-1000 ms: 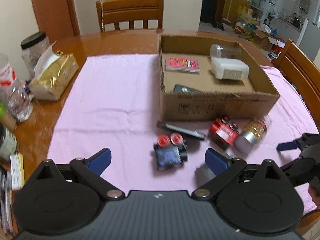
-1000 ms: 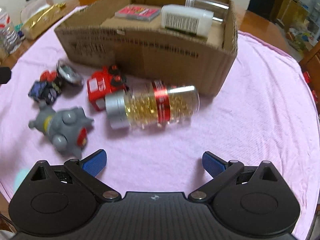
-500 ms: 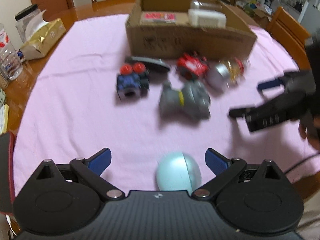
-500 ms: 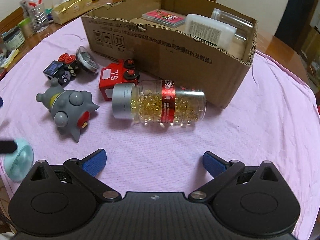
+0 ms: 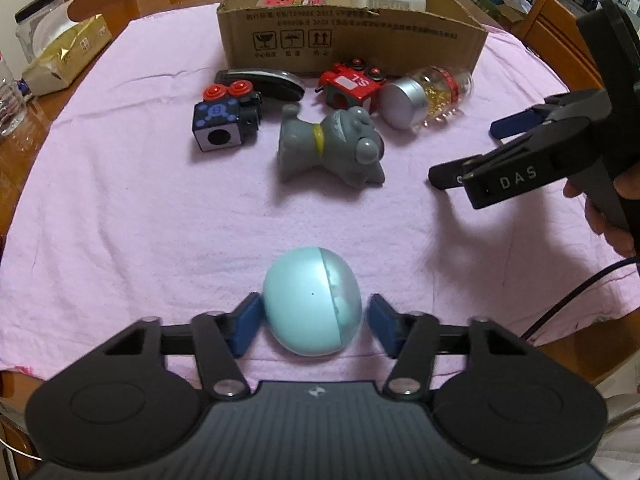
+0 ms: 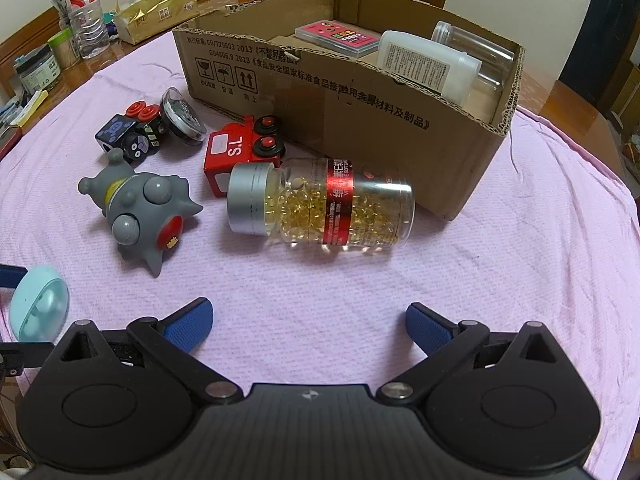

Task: Organize rigid objects
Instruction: 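Close the left tool around the light blue ball, then grasp the gold capsule bottle with the right tool while the left tool holds the ball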

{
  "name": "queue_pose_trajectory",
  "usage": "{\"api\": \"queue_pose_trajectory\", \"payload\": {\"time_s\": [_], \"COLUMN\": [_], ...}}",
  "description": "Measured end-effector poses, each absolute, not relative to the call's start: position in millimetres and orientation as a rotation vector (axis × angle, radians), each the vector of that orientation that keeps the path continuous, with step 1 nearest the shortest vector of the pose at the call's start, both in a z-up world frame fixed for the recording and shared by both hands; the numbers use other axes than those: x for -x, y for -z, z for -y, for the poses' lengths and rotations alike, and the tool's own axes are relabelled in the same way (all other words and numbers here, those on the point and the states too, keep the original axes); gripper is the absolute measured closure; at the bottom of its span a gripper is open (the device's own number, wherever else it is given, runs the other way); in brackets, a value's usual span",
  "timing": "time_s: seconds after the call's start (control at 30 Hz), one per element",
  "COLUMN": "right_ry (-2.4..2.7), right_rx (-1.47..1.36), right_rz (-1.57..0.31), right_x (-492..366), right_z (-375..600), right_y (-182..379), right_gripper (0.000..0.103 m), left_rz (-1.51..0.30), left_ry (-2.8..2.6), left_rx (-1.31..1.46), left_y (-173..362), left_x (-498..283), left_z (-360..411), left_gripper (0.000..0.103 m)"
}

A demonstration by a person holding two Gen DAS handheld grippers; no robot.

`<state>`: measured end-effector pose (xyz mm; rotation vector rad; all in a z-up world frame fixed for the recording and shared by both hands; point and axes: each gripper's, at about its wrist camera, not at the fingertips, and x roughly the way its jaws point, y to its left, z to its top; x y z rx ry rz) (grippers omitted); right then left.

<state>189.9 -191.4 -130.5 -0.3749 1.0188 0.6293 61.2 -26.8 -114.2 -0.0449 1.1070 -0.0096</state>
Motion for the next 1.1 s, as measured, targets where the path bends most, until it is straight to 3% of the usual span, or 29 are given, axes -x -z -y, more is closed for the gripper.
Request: {"api": "queue_pose_trajectory", "payload": {"time_s": [0.73,1.1], "right_ry": [-0.616,-0.613], "right_rx": [0.367,0.346], "right_rz": [-1.025,-1.045], "right_x": [-190.5,-194.3], "right_z": [190.6,189.3], "right_y": [130.5,128.2], "right_gripper": [0.000,0.000], "left_rz": [-1.050,-1.068], "left_ry": [-0.092,-0.108], "left_rx": [0.050,0.073], "left_y": [119.3,116.4], "left_x": [-93.7,-89.4], "left_z": [-10.2,-8.4], "left_gripper": [0.046,0.050]}}
